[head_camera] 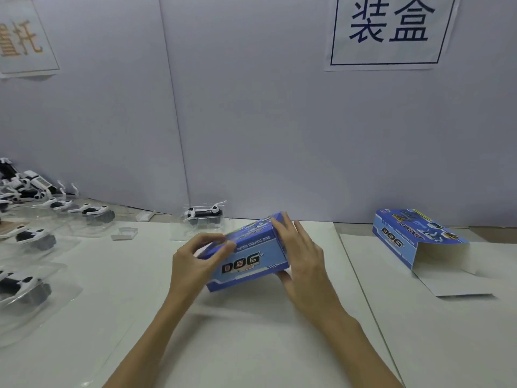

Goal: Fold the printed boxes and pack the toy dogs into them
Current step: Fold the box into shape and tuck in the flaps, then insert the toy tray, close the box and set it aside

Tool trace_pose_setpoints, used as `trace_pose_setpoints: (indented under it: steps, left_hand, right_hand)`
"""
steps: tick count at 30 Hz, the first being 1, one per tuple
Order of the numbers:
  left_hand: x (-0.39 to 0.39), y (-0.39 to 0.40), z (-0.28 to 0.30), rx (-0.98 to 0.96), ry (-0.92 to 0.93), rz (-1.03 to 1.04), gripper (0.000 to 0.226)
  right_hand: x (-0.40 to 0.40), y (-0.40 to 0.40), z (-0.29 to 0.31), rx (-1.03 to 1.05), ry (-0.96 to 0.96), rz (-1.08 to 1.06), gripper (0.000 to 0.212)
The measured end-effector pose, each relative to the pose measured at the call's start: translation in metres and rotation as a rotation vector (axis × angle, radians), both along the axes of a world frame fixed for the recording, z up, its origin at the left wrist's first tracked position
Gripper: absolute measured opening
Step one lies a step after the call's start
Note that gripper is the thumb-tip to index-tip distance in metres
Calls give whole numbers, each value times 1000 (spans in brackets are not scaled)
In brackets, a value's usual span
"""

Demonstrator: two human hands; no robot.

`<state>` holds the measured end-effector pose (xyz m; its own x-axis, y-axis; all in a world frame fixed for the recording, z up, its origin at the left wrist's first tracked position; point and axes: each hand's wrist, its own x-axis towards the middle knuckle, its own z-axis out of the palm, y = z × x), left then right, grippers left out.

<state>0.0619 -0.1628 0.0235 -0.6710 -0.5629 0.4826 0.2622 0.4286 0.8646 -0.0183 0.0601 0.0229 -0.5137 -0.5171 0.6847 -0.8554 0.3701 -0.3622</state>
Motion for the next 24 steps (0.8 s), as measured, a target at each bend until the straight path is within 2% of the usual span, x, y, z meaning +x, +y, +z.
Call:
trace_pose_setpoints:
  steps: [2,5,8,9,14,20,24]
  left_hand:
    - [3,-5,6,156,64,-50,50]
    - [7,-8,11,254,56,-217,72]
    - [4,4,5,197,-47,-369,57]
    - [2,9,1,188,-87,-409,58]
    - [-5,32,-12,215,-149,-464,70]
    - [-7,25,-12,282,-98,-453,72]
    - [-7,0,-9,465,-94,-498,65]
  right_hand:
    - [-3,10,7,-148,-80,49,86]
    - [-5,13,13,-446,-372,107,67]
    - [-5,9,11,-650,-586,50,54]
    - [-6,9,10,-685,-620,31,52]
    - [-13,16,4,-733,-739,-10,34]
    - [-13,18,-2,-705,-935,59,44]
    - [-11,17,7,-571,-1036,145,51]
